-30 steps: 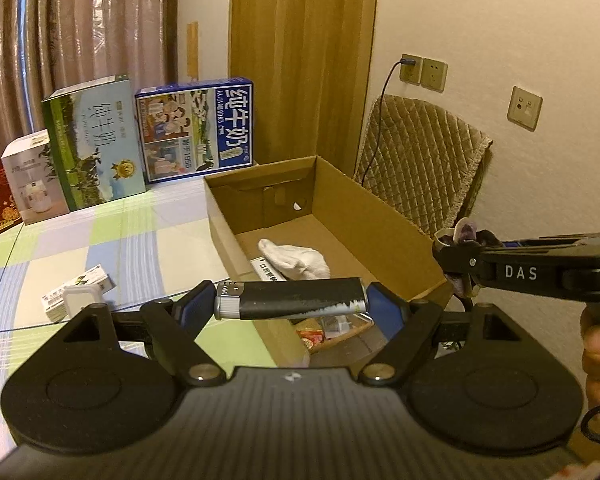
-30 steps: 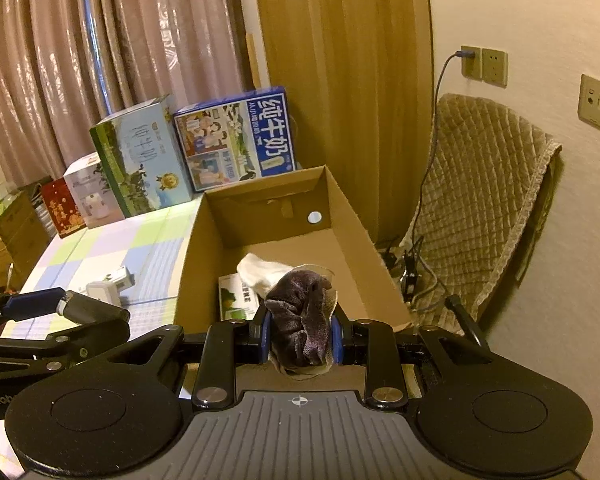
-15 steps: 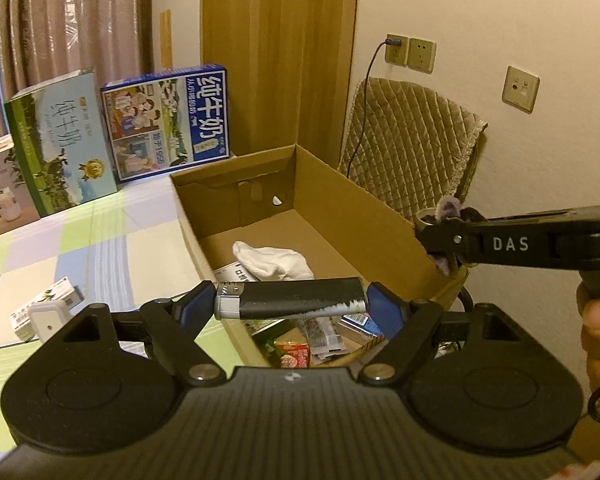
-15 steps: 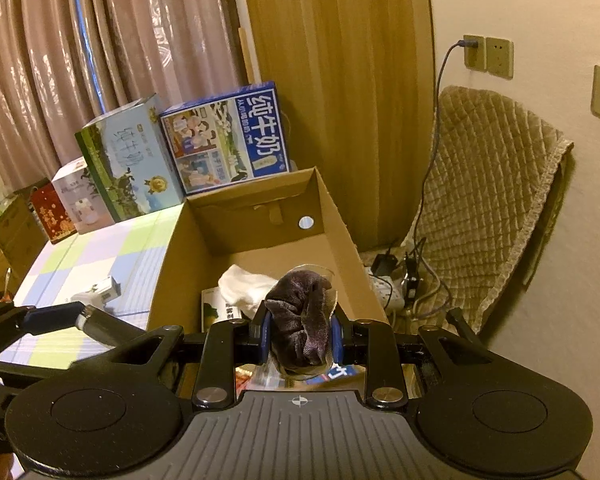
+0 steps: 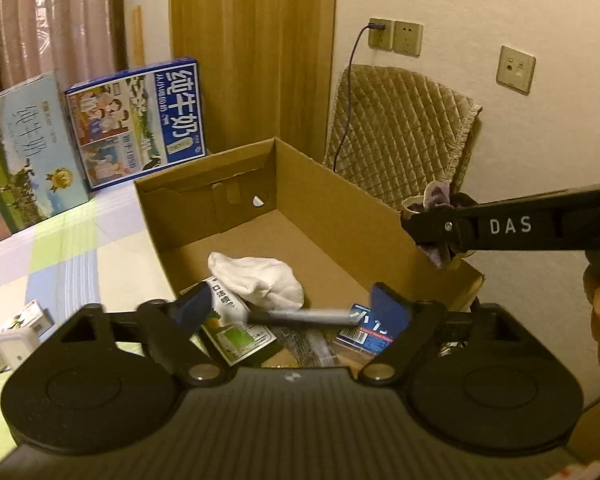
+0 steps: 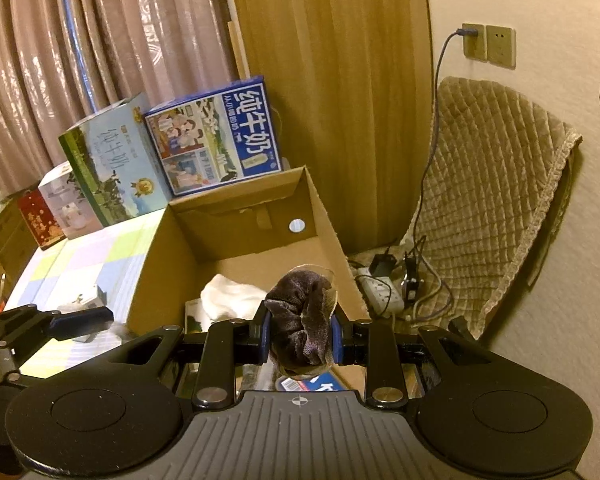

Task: Organize objects
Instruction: 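Open the left tool to drop the lighter while the right tool releases the scrunchie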

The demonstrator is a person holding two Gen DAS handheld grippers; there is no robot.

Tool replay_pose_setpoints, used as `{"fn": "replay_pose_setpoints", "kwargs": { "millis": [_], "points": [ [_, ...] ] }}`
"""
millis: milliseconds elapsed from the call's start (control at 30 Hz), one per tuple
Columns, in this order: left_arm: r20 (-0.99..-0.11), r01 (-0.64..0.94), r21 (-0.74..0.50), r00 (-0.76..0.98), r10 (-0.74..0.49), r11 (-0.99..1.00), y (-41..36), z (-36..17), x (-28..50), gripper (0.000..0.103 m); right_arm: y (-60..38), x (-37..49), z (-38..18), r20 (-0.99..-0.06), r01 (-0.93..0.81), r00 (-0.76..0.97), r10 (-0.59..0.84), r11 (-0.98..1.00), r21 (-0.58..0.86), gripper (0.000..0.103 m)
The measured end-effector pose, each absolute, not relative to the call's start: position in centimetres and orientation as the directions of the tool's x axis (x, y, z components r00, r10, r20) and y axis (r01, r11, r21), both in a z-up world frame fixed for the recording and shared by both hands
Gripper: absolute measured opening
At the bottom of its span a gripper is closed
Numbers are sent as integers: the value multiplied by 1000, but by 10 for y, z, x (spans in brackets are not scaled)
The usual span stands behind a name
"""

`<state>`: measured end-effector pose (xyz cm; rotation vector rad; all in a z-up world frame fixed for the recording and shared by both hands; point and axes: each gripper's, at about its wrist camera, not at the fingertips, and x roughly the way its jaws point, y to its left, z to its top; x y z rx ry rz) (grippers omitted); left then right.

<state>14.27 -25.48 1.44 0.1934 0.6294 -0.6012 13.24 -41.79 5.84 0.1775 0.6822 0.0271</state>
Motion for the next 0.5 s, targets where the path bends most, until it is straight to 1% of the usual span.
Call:
{"fn": "replay_pose_setpoints", "kwargs": {
  "millis": [100,500],
  "points": [
    [-588,566,20,673,-448,824,-251,15,142,89,-421,133,55,-628,39,774,80,984,174,25],
    [-600,451,-15,710,-369,892,-198,20,148,89,-407,134,50,-634,9,765,117,981,192,25]
  ]
}}
